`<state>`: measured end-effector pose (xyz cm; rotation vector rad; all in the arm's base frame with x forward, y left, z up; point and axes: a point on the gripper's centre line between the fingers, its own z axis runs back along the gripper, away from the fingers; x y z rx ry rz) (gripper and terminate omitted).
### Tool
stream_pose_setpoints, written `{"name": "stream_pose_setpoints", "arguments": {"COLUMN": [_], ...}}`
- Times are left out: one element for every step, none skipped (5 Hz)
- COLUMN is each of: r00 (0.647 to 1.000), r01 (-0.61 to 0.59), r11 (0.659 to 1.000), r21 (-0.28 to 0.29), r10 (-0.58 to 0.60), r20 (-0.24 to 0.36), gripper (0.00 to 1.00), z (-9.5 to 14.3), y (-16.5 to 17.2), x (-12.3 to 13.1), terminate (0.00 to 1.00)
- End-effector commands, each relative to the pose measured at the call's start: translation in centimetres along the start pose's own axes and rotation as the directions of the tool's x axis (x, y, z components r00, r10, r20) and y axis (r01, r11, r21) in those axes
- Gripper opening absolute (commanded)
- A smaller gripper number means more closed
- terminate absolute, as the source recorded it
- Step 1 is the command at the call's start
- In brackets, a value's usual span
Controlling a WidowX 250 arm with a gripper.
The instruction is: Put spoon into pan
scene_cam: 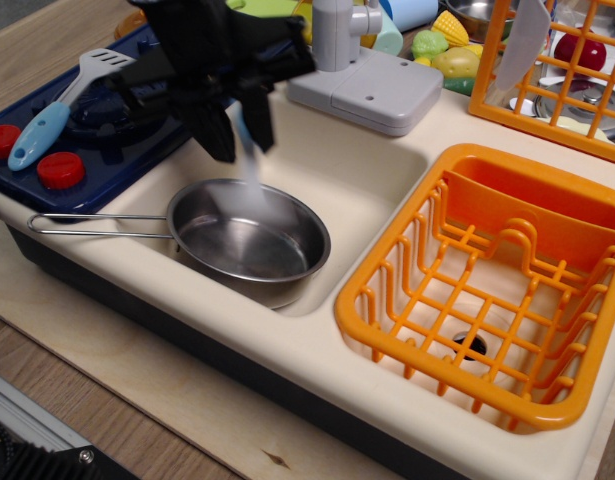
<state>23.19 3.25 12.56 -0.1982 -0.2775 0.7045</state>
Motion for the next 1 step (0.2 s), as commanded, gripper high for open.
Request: {"name": "stream_pose_setpoints", "arguments": {"r00": [0.999], "r01": [0.006], "r11": [1.0], "r21": [-0.019], "r10": [-0.005], "r20": [0.048], "gripper": [1.0], "z": [0.69], "y": [-0.33], "x": [0.06], "terminate": [1.0]}}
